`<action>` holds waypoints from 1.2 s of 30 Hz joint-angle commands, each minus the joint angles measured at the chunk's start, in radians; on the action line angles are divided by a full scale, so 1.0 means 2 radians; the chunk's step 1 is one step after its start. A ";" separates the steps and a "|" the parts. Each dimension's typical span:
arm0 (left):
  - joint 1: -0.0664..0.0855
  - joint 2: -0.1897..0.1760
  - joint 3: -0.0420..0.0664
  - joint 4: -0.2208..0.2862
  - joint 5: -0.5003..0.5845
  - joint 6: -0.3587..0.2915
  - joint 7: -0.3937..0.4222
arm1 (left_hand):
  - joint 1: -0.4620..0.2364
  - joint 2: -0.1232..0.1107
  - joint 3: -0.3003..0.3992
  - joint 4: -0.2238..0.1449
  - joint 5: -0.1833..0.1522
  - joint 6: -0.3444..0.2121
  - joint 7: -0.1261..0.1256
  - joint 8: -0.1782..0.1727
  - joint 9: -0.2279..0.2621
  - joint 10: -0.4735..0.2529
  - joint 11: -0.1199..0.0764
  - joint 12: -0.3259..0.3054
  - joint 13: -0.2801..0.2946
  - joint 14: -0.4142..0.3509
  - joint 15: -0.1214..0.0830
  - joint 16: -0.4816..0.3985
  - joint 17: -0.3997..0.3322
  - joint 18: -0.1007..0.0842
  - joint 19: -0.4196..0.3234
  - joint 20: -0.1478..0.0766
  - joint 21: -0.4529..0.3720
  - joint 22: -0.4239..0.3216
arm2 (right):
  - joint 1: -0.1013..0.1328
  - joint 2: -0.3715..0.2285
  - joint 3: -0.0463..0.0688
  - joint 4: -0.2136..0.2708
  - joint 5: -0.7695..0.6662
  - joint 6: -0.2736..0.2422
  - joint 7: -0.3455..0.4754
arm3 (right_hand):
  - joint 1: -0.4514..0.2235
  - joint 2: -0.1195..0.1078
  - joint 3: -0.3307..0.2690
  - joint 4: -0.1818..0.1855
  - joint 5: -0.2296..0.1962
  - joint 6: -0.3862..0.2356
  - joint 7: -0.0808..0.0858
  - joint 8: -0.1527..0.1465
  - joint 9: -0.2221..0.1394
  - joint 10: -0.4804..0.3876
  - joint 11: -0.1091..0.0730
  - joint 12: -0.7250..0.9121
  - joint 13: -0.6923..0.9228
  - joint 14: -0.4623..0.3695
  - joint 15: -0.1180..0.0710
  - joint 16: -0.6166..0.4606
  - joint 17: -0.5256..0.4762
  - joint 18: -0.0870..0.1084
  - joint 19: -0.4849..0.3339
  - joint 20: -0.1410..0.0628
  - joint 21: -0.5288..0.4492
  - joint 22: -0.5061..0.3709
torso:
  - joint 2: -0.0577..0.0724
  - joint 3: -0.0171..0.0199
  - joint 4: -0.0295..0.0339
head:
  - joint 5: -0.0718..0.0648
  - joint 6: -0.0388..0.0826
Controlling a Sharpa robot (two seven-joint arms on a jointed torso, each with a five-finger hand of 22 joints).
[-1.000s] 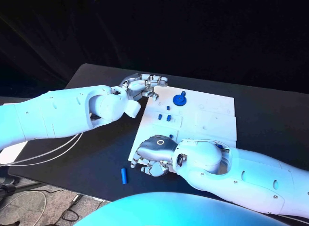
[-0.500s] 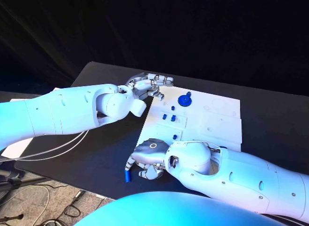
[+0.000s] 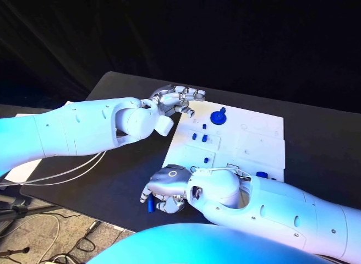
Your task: Assemble the parts on the task board
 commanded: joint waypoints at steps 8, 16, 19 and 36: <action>0.001 0.002 0.000 0.002 -0.001 0.002 0.000 | 0.005 -0.001 -0.001 -0.004 0.001 -0.002 0.002 0.002 0.000 -0.004 0.001 0.003 0.000 -0.003 -0.001 0.003 0.000 0.003 -0.005 0.000 -0.002 0.000 | -0.003 0.015 0.000 -0.016 -0.015 0.021 0.003 | 0.001 -0.002 -0.001 -0.003 -0.004 0.002 0.000 0.001 0.001 -0.001 -0.002 -0.001 -0.003 0.030 -0.004 0.003 0.006 -0.004 -0.002 -0.004 0.001 0.000 | 0.000 0.0000 -0.0003 | -0.001 0.000; 0.001 0.001 0.000 0.003 -0.001 0.002 -0.001 | 0.005 -0.001 -0.001 -0.004 0.001 -0.002 0.002 0.002 0.000 -0.004 0.001 0.003 0.000 -0.003 -0.001 0.003 0.000 0.003 -0.005 0.000 -0.002 0.000 | -0.004 0.018 -0.001 -0.023 -0.028 0.043 -0.011 | -0.002 0.000 -0.003 -0.003 -0.007 0.017 0.006 0.005 0.004 -0.004 0.002 -0.005 -0.005 0.030 -0.002 0.001 0.004 -0.004 -0.003 -0.004 0.000 -0.002 | 0.000 0.0002 -0.0006 | 0.001 0.000; 0.001 0.001 0.000 0.004 -0.001 0.002 -0.002 | 0.005 -0.001 -0.001 -0.004 0.001 -0.002 0.002 0.002 0.000 -0.004 0.001 0.003 0.000 -0.003 -0.001 0.003 0.000 0.003 -0.005 0.000 -0.002 0.000 | -0.004 0.019 -0.001 -0.025 -0.034 0.052 -0.017 | -0.004 0.001 -0.004 -0.003 -0.008 0.028 0.010 0.008 0.005 -0.004 0.004 -0.005 -0.004 0.029 0.000 0.001 0.004 -0.004 -0.003 -0.002 0.000 -0.002 | 0.000 0.0004 -0.0003 | 0.000 0.000; 0.002 0.002 0.000 0.005 -0.001 0.001 -0.005 | 0.005 -0.001 -0.001 -0.004 0.000 -0.001 0.002 0.003 0.000 -0.004 0.001 0.004 0.000 -0.004 -0.001 0.003 -0.002 0.003 -0.005 0.000 -0.003 -0.001 | -0.004 0.016 -0.002 -0.024 -0.040 0.091 -0.047 | -0.019 0.013 -0.016 0.010 -0.012 0.078 0.025 0.017 0.009 -0.006 0.021 -0.007 -0.002 0.030 0.014 0.001 0.004 -0.004 -0.003 0.009 -0.001 -0.002 | 0.000 0.0011 -0.0016 | 0.000 0.000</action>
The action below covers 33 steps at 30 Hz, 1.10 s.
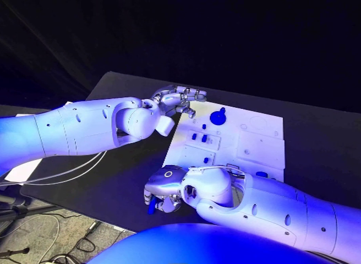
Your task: Assemble the parts on the task board
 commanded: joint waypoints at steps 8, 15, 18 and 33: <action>0.001 0.001 0.000 0.003 -0.001 0.001 -0.001 | 0.006 -0.001 0.001 -0.003 0.001 -0.001 0.002 0.003 0.000 -0.003 -0.001 0.002 0.000 -0.004 -0.001 0.003 -0.001 0.003 -0.003 -0.001 -0.002 -0.001 | -0.003 -0.012 -0.004 -0.001 -0.013 -0.022 -0.036 | -0.015 0.017 -0.009 0.017 0.011 0.034 0.002 0.010 0.008 0.008 0.005 0.009 0.011 0.033 0.006 0.005 0.010 -0.004 0.004 0.007 0.002 0.004 | 0.000 0.0006 -0.0003 | -0.002 0.000; 0.001 0.000 0.000 0.003 -0.001 0.001 -0.002 | 0.006 -0.001 0.001 -0.003 0.001 -0.001 0.002 0.003 0.000 -0.003 -0.001 0.002 0.000 -0.004 -0.001 0.003 -0.001 0.003 -0.003 -0.001 -0.002 -0.001 | -0.002 -0.027 -0.004 0.012 0.013 -0.110 -0.030 | -0.020 0.025 -0.016 0.025 0.013 0.050 -0.004 0.019 0.013 0.012 0.001 0.012 0.016 0.033 0.003 0.007 0.012 -0.004 0.005 0.006 0.003 0.006 | 0.000 -0.0001 -0.0007 | -0.004 0.000; 0.001 0.000 0.000 0.003 -0.001 0.001 -0.002 | 0.006 0.000 0.001 -0.003 0.001 -0.001 0.002 0.003 0.000 -0.003 -0.001 0.002 0.000 -0.004 -0.001 0.003 -0.001 0.003 -0.004 -0.001 -0.002 -0.001 | -0.002 -0.034 -0.003 0.018 0.024 -0.136 -0.027 | -0.022 0.025 -0.020 0.028 0.012 0.051 -0.005 0.020 0.014 0.014 0.001 0.013 0.016 0.034 0.003 0.009 0.014 -0.005 0.006 0.005 0.004 0.007 | 0.000 -0.0002 -0.0009 | -0.005 0.000; 0.001 -0.005 0.000 0.004 -0.002 0.001 -0.003 | 0.007 0.000 0.001 -0.004 0.001 -0.001 0.002 0.003 0.000 -0.003 -0.001 0.002 0.000 -0.005 -0.001 0.002 -0.002 0.003 -0.003 -0.001 -0.002 -0.001 | 0.002 -0.094 0.016 0.063 0.099 -0.217 -0.031 | -0.028 0.025 -0.026 0.034 0.011 0.050 -0.005 0.019 0.015 0.009 0.000 0.006 0.010 0.033 0.002 0.008 0.012 -0.004 0.005 0.004 0.003 0.005 | -0.002 0.0008 -0.0055 | -0.011 0.000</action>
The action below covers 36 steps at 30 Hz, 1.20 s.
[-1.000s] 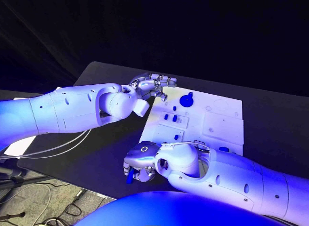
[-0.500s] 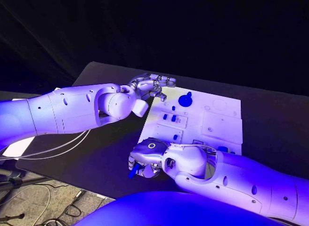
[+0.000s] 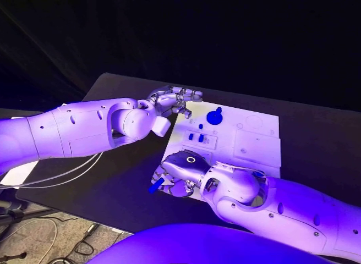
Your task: Assemble the parts on the task board
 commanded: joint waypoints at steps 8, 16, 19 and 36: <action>0.000 -0.004 0.000 0.003 -0.002 0.003 0.001 | 0.007 0.000 -0.001 -0.003 0.001 -0.001 0.002 0.003 0.000 -0.004 0.000 0.003 0.000 -0.003 0.000 0.002 -0.001 0.003 -0.004 -0.001 -0.002 -0.001 | 0.009 -0.050 0.008 0.032 0.047 -0.032 -0.025 | -0.004 0.000 -0.002 0.005 0.000 0.009 0.009 0.002 0.005 -0.005 0.000 -0.007 -0.005 0.033 -0.001 -0.001 0.009 -0.004 0.001 0.000 -0.001 -0.003 | -0.002 0.0020 -0.0077 | -0.001 0.000; 0.000 -0.008 -0.002 0.004 -0.002 0.003 0.001 | 0.007 0.000 -0.001 -0.003 0.001 -0.001 0.002 0.003 0.000 -0.004 0.000 0.003 0.000 -0.003 0.000 0.002 -0.001 0.003 -0.004 -0.001 -0.002 -0.001 | 0.012 -0.084 0.011 0.048 0.052 -0.042 -0.047 | -0.007 -0.002 -0.005 0.008 -0.002 0.010 0.009 0.002 0.005 -0.010 0.000 -0.014 -0.012 0.032 -0.001 -0.002 0.008 -0.003 0.000 0.001 -0.003 -0.005 | -0.002 0.0017 -0.0074 | -0.010 0.000; -0.001 -0.011 -0.003 0.006 -0.006 0.003 -0.001 | 0.006 -0.001 -0.002 -0.003 0.000 -0.002 0.002 0.003 0.000 -0.004 0.000 0.003 0.000 -0.004 0.001 0.002 -0.002 0.004 -0.004 -0.001 -0.005 -0.002 | 0.013 -0.096 0.012 0.053 0.054 -0.051 -0.053 | -0.008 -0.003 -0.006 0.011 -0.003 0.010 0.009 0.002 0.006 -0.037 0.000 -0.047 -0.042 0.032 0.000 -0.002 0.009 -0.003 -0.002 0.001 -0.005 -0.008 | -0.002 0.0015 -0.0077 | -0.013 0.000; -0.004 -0.035 -0.005 0.036 -0.213 -0.005 -0.084 | -0.052 -0.026 -0.107 0.033 -0.004 0.030 -0.020 0.048 0.019 0.047 -0.024 0.105 0.054 0.023 -0.015 0.038 0.054 0.000 0.015 -0.013 0.024 0.002 | 0.028 -0.163 0.018 0.077 0.064 -0.074 -0.086 | -0.010 -0.007 -0.009 0.015 -0.005 0.011 0.009 0.002 0.007 -0.048 0.000 -0.062 -0.056 0.032 0.000 -0.002 0.009 -0.003 -0.003 0.001 -0.006 -0.009 | -0.002 0.0014 -0.0056 | -0.048 0.000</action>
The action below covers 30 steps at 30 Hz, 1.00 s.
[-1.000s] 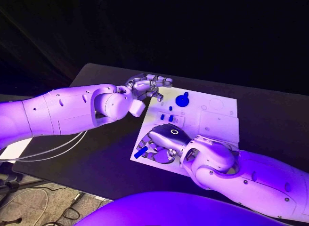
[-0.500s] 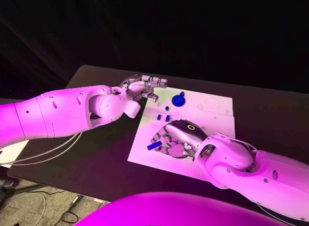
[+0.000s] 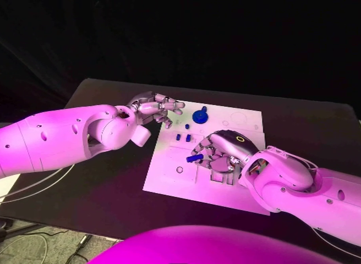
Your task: Assemble the parts on the task board
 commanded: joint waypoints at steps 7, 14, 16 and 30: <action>-0.007 -0.005 0.000 0.026 -0.188 0.008 -0.111 | 0.009 0.023 -0.102 0.025 -0.004 -0.023 -0.018 0.099 0.063 -0.055 -0.017 0.173 0.124 0.054 -0.015 0.086 0.177 -0.018 0.040 -0.014 0.117 0.055 | 0.001 -0.011 0.001 0.007 -0.002 -0.014 -0.024 | -0.004 -0.001 0.000 0.004 -0.002 0.011 0.009 0.002 0.007 -0.001 0.000 -0.001 0.001 0.032 0.000 -0.001 0.010 -0.003 -0.002 0.001 -0.002 0.001 | 0.000 -0.0002 0.0013 | -0.020 0.000; -0.011 -0.001 0.000 0.045 -0.232 0.002 -0.148 | 0.023 0.034 -0.128 0.033 -0.003 -0.054 -0.014 0.120 0.077 -0.080 -0.014 0.204 0.145 0.057 -0.012 0.090 0.189 -0.018 0.041 -0.013 0.126 0.062 | 0.001 -0.014 0.002 0.011 -0.006 -0.020 -0.027 | -0.004 -0.001 0.000 0.005 -0.002 0.011 0.009 0.002 0.006 -0.005 0.000 -0.008 -0.005 0.032 0.000 -0.001 0.010 -0.003 -0.002 0.001 -0.002 0.001 | 0.000 0.0000 0.0011 | -0.024 0.000; -0.011 0.000 0.000 0.049 -0.239 0.000 -0.154 | 0.024 0.034 -0.129 0.033 -0.003 -0.055 -0.014 0.120 0.077 -0.080 -0.014 0.204 0.145 0.057 -0.012 0.090 0.189 -0.018 0.041 -0.013 0.126 0.062 | 0.001 -0.014 0.002 0.012 -0.006 -0.024 -0.027 | -0.004 -0.003 0.000 0.009 -0.002 0.006 0.011 -0.002 0.005 -0.025 0.001 -0.036 -0.031 0.032 0.001 0.000 0.012 -0.003 -0.003 0.002 -0.003 0.000 | 0.000 0.0001 0.0009 | -0.024 0.000; -0.013 -0.001 0.000 0.048 -0.222 -0.014 -0.161 | 0.028 0.038 -0.141 0.038 -0.003 -0.057 -0.015 0.129 0.080 -0.083 -0.015 0.215 0.151 0.058 -0.012 0.092 0.194 -0.018 0.043 -0.013 0.132 0.066 | 0.002 -0.017 0.002 0.013 -0.019 0.001 -0.036 | -0.009 -0.050 -0.006 0.059 0.009 -0.008 0.030 -0.030 -0.008 -0.178 0.030 -0.355 -0.331 0.019 0.026 -0.021 -0.019 0.006 -0.027 0.025 -0.037 -0.042 | 0.000 -0.0007 0.0018 | -0.027 0.000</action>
